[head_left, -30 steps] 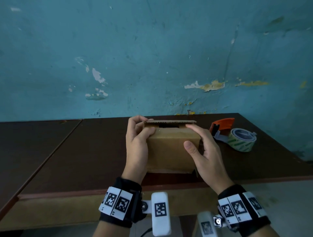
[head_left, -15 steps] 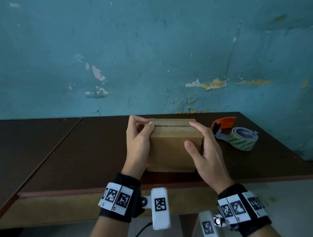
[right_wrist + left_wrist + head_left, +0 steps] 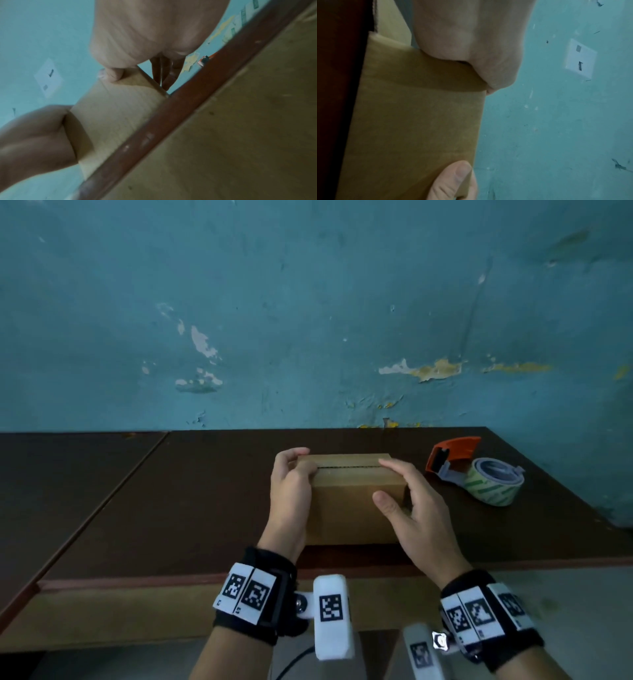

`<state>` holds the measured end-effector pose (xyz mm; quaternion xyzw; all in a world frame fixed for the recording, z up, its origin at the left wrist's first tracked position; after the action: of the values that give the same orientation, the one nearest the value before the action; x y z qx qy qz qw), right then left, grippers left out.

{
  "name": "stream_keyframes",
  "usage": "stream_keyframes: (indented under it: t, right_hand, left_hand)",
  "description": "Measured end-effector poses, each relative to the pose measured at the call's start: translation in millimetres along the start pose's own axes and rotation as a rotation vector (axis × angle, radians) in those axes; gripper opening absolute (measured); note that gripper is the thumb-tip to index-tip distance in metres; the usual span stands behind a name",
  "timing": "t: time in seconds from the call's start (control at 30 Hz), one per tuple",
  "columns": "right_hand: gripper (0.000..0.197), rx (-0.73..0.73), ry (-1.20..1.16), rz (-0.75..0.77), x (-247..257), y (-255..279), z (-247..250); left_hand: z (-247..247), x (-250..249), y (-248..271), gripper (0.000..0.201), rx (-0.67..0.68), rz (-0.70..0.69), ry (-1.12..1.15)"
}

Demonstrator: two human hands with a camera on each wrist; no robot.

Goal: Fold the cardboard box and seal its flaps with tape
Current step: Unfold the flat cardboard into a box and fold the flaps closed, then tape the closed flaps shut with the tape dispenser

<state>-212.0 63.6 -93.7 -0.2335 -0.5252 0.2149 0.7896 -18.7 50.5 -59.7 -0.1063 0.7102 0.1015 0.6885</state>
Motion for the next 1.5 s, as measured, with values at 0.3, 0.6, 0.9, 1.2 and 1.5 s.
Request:
stream_keyframes:
  t: [0.3, 0.6, 0.9, 1.2, 1.5]
  right_hand:
    - [0.036, -0.066, -0.15, -0.07, 10.2, 4.2, -6.3]
    - [0.027, -0.309, -0.508, -0.413, 4.3, -33.7, -15.5]
    - [0.033, -0.313, -0.466, -0.397, 7.1, -35.2, -17.3]
    - [0.025, -0.383, -0.509, -0.428, 5.6, -28.6, -19.9]
    - [0.012, -0.365, -0.247, -0.414, -5.5, -33.7, 35.9]
  left_hand:
    - [3.9, 5.3, 7.2, 0.024, 0.088, -0.036, -0.052]
    - [5.9, 7.8, 7.5, 0.026, 0.126, -0.021, -0.043]
    - [2.4, 5.7, -0.2, 0.027, 0.074, -0.031, -0.105]
    - [-0.5, 9.2, 13.8, 0.016, 0.071, 0.056, -0.002]
    - [-1.0, 7.5, 6.1, 0.013, 0.041, 0.071, 0.004]
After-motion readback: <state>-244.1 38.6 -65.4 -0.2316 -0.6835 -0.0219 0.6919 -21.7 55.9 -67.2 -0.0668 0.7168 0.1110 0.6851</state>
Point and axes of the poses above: each hand's wrist, its own y-axis away from the middle knuckle, its own z-axis out of the back of the hand, x = y × z, the point moved 2 cm from there along -y, towards the middle knuckle, and after that the axes turned 10 degrees about -y, right-handed, at the moved point
